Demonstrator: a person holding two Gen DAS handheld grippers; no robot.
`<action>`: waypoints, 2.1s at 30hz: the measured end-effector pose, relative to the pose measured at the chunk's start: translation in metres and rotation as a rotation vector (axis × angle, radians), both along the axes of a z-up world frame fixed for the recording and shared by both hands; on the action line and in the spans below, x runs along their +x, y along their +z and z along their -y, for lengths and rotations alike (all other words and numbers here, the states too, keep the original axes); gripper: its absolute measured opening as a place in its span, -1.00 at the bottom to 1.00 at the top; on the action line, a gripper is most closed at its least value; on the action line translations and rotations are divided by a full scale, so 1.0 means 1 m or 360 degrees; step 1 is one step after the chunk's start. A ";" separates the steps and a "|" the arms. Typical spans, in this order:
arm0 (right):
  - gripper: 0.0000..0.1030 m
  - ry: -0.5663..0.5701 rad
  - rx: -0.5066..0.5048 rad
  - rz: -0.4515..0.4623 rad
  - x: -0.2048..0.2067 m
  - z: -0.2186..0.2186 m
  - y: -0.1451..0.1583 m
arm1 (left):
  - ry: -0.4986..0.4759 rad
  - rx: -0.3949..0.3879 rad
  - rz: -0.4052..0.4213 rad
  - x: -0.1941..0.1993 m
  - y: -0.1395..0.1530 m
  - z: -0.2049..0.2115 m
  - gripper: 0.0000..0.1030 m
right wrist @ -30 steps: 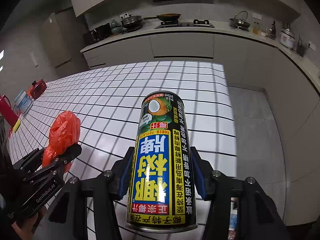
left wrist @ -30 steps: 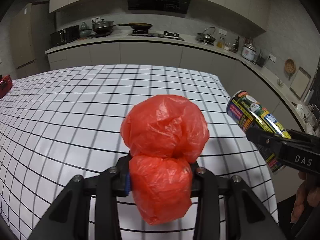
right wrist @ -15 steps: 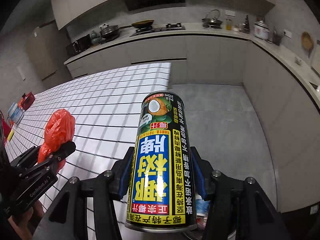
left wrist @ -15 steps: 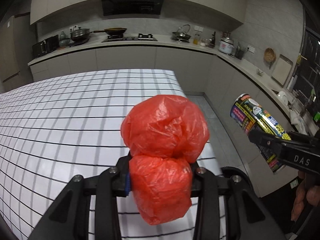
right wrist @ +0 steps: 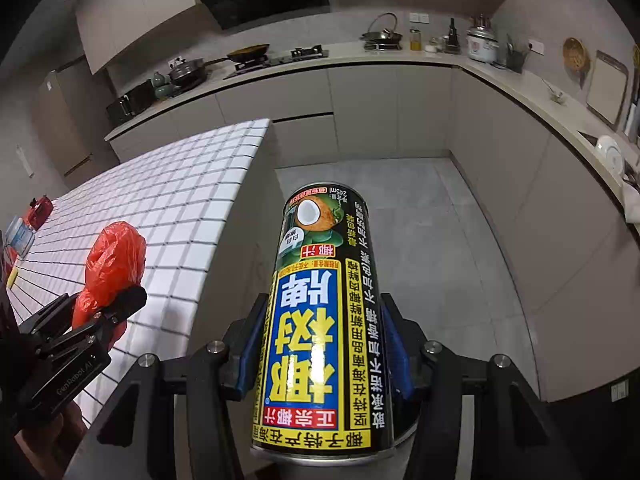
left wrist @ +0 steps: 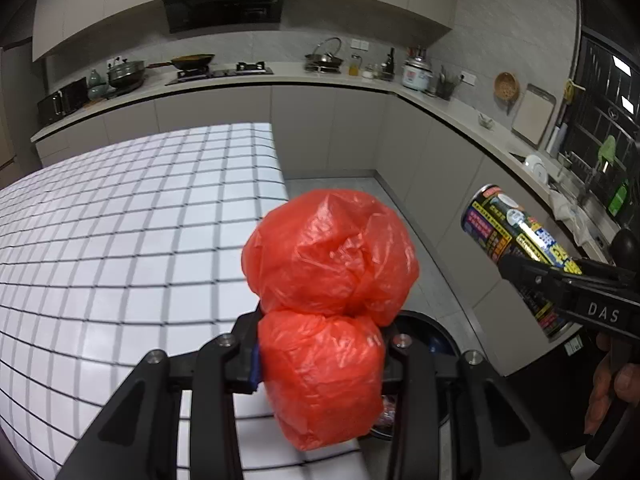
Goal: Collect trash
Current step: 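Lift the red bag and coconut can and carry both over the trash bin, then open both tools to drop the bag and coconut can into the bin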
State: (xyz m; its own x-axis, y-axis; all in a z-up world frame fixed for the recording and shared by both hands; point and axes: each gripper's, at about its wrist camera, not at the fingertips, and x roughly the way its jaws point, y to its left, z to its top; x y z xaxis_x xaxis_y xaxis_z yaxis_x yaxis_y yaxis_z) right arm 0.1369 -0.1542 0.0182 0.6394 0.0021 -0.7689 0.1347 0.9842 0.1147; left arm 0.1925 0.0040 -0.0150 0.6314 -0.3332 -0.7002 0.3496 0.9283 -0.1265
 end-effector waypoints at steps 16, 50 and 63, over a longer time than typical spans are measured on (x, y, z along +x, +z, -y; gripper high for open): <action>0.07 0.0016 0.0000 -0.0117 -0.054 0.070 -0.050 | -0.0081 0.0030 -0.0113 -0.050 -0.046 0.088 -0.25; 0.07 0.0343 -0.0010 -0.0440 -0.015 0.065 -0.169 | 0.0058 0.0107 -0.0377 -0.050 -0.132 0.120 -0.25; 1.00 0.0299 -0.0060 -0.0454 0.007 0.088 -0.183 | 0.0192 0.0235 -0.0321 -0.060 -0.130 0.110 0.83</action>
State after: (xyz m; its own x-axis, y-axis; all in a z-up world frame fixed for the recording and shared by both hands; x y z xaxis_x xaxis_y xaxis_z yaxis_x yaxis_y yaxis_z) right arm 0.1436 -0.2424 -0.1643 0.3898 0.0676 -0.9184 -0.0281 0.9977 0.0615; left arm 0.1327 -0.1063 -0.1448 0.5031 -0.1491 -0.8513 0.2167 0.9753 -0.0427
